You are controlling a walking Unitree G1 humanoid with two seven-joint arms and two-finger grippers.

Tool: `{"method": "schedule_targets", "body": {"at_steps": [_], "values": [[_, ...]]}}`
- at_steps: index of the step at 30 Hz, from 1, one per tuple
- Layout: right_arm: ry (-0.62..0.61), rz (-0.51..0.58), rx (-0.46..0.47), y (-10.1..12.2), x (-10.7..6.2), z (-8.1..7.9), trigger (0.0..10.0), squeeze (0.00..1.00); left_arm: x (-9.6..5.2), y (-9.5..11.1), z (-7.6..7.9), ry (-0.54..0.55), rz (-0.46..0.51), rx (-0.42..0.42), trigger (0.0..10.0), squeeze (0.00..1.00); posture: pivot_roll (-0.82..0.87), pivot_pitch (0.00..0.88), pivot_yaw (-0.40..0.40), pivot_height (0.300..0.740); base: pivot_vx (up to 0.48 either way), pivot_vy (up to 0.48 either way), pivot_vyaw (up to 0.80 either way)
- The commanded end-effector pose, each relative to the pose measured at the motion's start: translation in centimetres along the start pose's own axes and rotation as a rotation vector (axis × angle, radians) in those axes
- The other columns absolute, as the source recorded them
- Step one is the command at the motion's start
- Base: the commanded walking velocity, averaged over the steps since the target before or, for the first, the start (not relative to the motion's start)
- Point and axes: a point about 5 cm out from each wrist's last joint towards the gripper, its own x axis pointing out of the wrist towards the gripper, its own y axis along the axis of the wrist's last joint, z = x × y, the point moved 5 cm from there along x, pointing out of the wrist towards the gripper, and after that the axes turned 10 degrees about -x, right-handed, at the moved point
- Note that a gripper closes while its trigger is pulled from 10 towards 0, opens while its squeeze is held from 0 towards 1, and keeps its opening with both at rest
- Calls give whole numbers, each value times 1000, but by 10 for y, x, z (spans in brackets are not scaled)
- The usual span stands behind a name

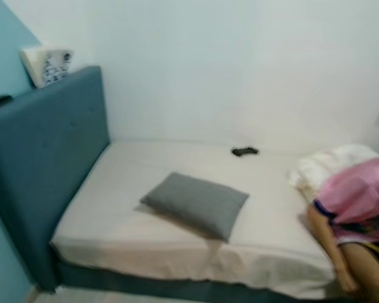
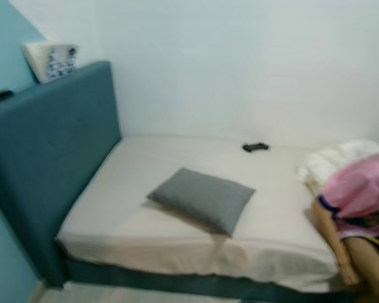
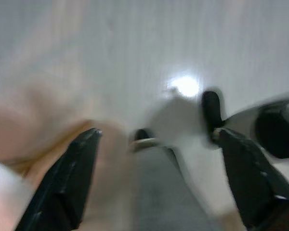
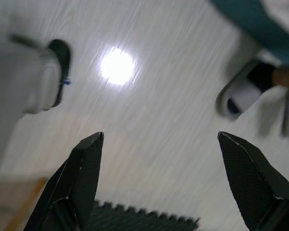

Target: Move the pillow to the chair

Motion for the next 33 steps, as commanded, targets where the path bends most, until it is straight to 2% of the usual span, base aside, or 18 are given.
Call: {"method": "schedule_targets", "body": {"at_steps": [1,3,4,7,12,16,18,20,24,33], "values": [[-9,1,-13,-1,0,3,10000,0,1,8,2,-5,29,-144,10000,0,-15,0,-40,740,0,0,-781],[-9,10,2,1,0,2,10000,0,1,13,-3,2,53,-280,10000,0,-5,0,-45,740,0,0,-641],[-7,14,9,2,0,2,10000,0,1,16,-4,5,59,-290,10000,0,1,0,-45,740,0,0,0],[-11,14,-2,2,0,3,10000,0,2,26,-7,10,77,-294,10000,0,1,0,-42,740,0,0,0],[-16,16,-9,2,0,4,10000,0,2,30,-6,4,87,-289,10000,0,-6,0,-42,740,0,0,0],[-10,8,-21,-2,0,3,10000,0,2,27,-6,6,80,-288,10000,0,-6,0,-57,740,0,0,0],[-5,-4,-31,-7,0,1,10000,0,1,15,-5,9,55,-298,10000,0,-21,0,-60,740,0,0,0],[-5,-4,-31,-7,0,1,10000,0,1,15,-5,9,55,-298,10000,0,-21,0,-60,740,0,0,0],[-12,-15,-26,-14,-1,3,10000,0,0,0,-2,4,17,-295,10000,0,-36,0,-59,740,0,0,0],[-13,-15,-27,-14,-1,3,10000,0,2,9,1,-6,31,-295,10000,0,-36,0,-55,740,0,0,0]]}}
